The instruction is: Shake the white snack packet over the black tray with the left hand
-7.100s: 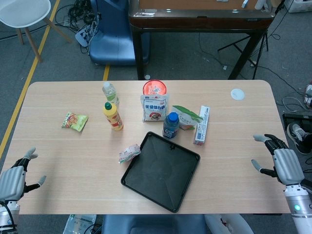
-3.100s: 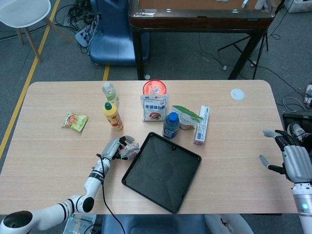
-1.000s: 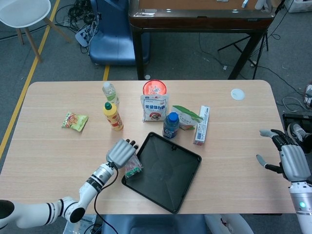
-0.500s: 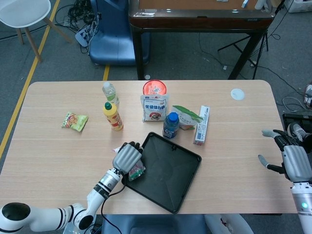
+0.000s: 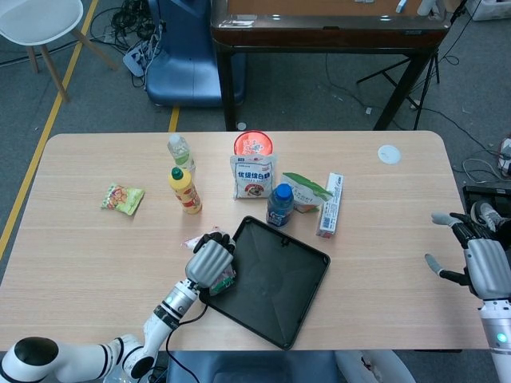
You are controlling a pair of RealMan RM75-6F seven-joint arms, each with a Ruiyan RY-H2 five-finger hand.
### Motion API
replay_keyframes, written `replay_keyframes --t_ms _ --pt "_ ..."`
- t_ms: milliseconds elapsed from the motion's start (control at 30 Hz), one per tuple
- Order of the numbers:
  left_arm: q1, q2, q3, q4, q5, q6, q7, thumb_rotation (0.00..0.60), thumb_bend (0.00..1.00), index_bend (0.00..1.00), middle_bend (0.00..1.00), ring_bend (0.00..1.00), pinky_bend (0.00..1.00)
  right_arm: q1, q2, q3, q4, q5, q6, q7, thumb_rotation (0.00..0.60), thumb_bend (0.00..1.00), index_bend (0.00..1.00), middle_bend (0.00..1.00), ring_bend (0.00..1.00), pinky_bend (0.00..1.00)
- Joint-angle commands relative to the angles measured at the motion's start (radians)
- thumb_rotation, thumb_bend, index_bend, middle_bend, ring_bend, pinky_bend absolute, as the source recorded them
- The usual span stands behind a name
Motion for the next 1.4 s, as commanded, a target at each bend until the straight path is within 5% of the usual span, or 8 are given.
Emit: replay_keyframes --t_ms 33,767,1400 --pt "0.006 -0.011 0.002 0.016 0.011 0.003 0.004 0.6 0.27 0.36 0.56 0.56 0.84 -0.001 0.001 0.0 0.001 0.0 0.001 0.001 0.6 0.26 0.23 0.29 0.16 0.2" --pt "0.033 -0.047 0.008 0.108 0.098 -0.006 -0.016 0.6 0.27 0.34 0.56 0.56 0.84 -0.004 0.001 0.001 0.007 0.004 0.001 0.008 0.6 0.26 0.23 0.29 0.16 0.2" --pt "0.037 0.034 -0.129 -0.045 -0.061 -0.126 -0.389 0.6 0.27 0.34 0.56 0.55 0.84 -0.009 0.001 0.005 0.002 0.007 0.009 0.002 0.6 0.26 0.23 0.29 0.16 0.2"
